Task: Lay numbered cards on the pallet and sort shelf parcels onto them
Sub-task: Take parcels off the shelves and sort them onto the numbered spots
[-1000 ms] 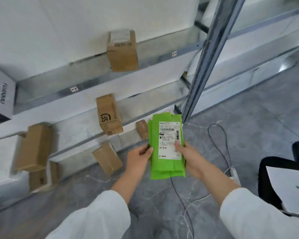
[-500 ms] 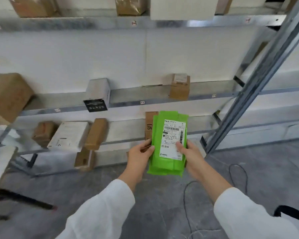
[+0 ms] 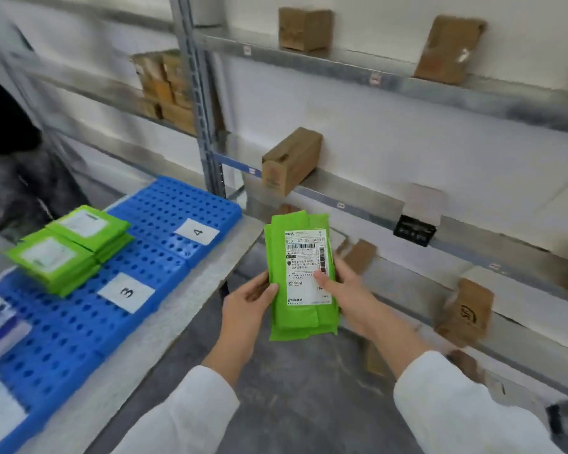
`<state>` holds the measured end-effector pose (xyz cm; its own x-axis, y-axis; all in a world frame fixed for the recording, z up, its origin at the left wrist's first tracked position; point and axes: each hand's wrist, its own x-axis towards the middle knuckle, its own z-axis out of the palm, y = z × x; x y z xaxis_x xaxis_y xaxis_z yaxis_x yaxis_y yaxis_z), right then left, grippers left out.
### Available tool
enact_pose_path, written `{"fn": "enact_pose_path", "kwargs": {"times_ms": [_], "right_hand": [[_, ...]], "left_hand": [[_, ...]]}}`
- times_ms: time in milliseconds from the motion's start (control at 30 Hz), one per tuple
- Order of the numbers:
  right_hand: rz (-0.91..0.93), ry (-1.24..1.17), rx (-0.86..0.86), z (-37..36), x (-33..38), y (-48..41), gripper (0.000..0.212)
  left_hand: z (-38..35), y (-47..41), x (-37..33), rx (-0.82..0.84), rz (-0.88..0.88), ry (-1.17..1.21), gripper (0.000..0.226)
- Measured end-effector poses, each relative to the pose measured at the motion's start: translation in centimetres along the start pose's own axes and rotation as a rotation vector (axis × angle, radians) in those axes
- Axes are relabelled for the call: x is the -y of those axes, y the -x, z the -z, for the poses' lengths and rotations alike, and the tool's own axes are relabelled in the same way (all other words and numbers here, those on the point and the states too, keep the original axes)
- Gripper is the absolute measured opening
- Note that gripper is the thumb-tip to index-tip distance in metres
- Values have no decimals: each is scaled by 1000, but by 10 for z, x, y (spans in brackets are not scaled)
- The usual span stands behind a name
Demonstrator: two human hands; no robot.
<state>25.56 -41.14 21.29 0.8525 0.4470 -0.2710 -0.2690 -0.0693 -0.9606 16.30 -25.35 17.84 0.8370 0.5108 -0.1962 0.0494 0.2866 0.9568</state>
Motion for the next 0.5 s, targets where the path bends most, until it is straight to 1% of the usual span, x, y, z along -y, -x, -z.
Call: {"fn": "enact_pose_path", "kwargs": {"times_ms": [200, 267, 400, 500], "right_hand": [[12, 185, 245, -137, -4, -48, 48], [-5, 212, 318, -173, -8, -61, 49], [-31, 256, 448, -228, -13, -90, 54], [-54, 312, 544, -254, -14, -116, 56]], "left_hand": [[125, -16, -28, -239, -43, 57, 31], [155, -18, -31, -352, -43, 52, 31], [202, -29, -31, -513, -6, 48, 33], [222, -43, -30, -611, 24, 63, 33]]}}
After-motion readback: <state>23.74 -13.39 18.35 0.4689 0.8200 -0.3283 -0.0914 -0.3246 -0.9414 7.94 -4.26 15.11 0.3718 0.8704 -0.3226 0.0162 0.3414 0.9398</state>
